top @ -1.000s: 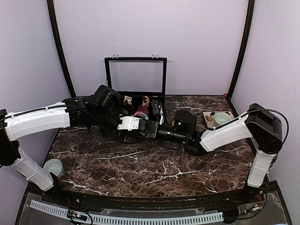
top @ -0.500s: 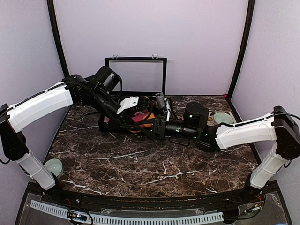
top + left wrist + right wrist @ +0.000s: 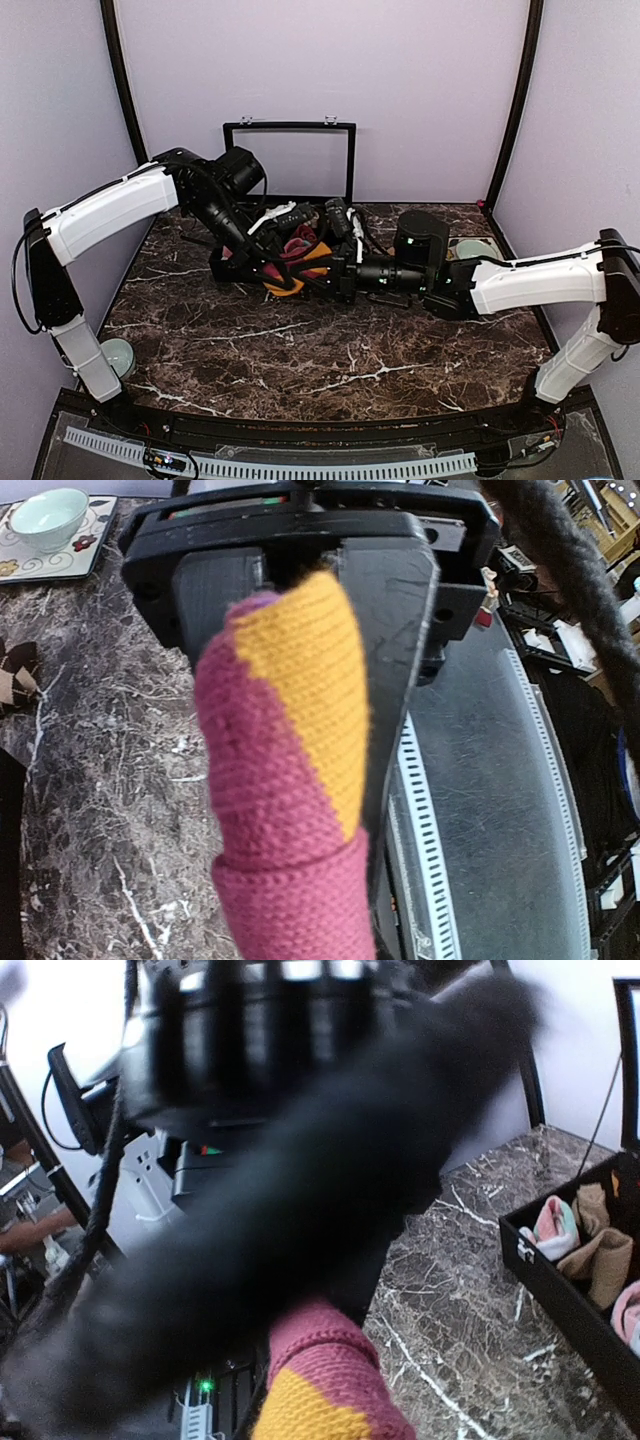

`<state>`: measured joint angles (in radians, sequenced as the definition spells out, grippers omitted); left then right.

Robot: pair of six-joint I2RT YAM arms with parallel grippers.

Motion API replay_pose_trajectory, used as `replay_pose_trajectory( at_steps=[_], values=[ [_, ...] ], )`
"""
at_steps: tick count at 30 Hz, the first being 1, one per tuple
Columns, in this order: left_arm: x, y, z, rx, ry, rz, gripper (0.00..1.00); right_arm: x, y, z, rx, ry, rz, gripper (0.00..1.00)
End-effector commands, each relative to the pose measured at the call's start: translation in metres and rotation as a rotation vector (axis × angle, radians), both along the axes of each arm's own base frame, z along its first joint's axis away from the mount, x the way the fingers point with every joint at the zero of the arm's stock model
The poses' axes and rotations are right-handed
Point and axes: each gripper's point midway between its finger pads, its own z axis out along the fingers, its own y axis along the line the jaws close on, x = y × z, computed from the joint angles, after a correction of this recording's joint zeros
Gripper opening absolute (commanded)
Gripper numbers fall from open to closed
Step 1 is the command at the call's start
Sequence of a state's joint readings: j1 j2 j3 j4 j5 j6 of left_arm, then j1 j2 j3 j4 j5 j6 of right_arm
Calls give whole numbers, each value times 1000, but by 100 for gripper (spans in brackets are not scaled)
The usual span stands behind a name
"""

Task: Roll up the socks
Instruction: Pass from the left arm to the right

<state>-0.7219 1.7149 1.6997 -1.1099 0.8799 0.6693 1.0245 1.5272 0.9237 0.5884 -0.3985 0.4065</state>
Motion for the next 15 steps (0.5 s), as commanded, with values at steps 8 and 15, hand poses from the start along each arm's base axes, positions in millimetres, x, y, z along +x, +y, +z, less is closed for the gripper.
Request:
replay_pose_trajectory(
  at_steps=[8,15],
  values=[
    [32,-1,1,19,-102,129,97,51,-13,-4,-111,-19,-192,0],
    [155,68,0,46,-153,520,99,171,-76,-47,-447,-13,-488,0]
  ],
)
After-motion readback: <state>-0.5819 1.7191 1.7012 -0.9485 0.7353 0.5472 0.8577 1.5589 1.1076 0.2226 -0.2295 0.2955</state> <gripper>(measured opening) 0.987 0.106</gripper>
